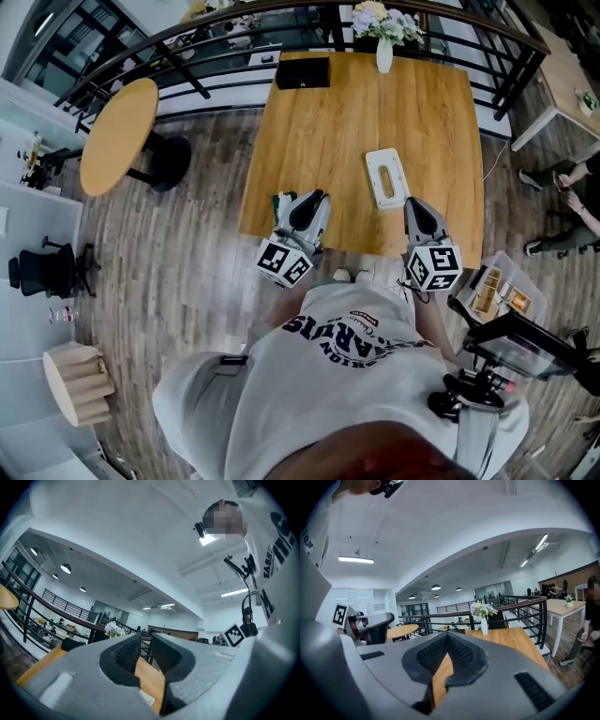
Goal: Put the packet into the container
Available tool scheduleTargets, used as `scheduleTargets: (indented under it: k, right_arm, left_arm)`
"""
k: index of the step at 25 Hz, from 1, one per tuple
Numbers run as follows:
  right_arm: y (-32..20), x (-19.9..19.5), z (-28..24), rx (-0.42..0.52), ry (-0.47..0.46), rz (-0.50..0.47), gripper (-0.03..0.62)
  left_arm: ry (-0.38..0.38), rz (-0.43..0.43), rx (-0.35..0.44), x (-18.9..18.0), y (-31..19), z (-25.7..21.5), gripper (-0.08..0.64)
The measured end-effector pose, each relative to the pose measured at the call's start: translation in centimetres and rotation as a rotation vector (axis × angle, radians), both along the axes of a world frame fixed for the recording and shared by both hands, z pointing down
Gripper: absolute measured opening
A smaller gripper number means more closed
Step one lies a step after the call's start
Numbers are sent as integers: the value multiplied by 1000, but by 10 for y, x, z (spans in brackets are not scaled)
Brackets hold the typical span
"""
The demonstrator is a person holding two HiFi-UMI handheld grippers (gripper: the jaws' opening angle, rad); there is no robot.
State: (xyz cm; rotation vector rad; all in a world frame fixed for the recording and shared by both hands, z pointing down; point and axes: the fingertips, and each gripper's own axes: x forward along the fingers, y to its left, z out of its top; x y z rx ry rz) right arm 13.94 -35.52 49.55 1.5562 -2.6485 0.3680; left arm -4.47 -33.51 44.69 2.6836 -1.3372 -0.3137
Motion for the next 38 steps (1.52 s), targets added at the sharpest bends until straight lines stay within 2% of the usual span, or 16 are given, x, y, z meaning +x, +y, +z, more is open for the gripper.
scheduleTargets:
  k: [2,3,4,5,8,12,22,27,30,34,38]
  right_arm:
    - [-1,-4,0,-1,2,3,8]
    - [-1,-7,0,-1,3,2,8]
    - [-1,-9,0,-2,5,2,8]
    - [0,-10,0,-2,6,2,8]
    - [0,-12,0,-6,13,6,8]
    - [1,-11,-2,-8,21,19,8]
    - [1,-8,4,-34,30,47,8]
    - [3,-19,7,-41,33,36,8]
    - [9,-19,11,-48,32,45,8]
    - [20,-9,16,-67,27,88,8]
    - [22,8,18,-78,29,137,8]
  left_arm:
    - [-7,-37,17,-8,-6,-1,88]
    - [-15,-87,34,-14,-10,-3,228]
    - [-28,-145,56,-20,-15,-5,453]
    - [-49,-194,73,-25,-19,-6,593]
    - [-101,-243,82,-32,-27,-5,594]
    - [-100,-256,39,-41,-35,4,594]
    - [-125,-368,-159,-82,-53,42,594]
    - [-172,-405,-349,-110,-56,78,594]
    - [-199,-412,-536,-129,-55,116,594]
    - [-146,-377,-800,-146,-47,162,594]
    - [-128,-408,-942,-165,-49,194,594]
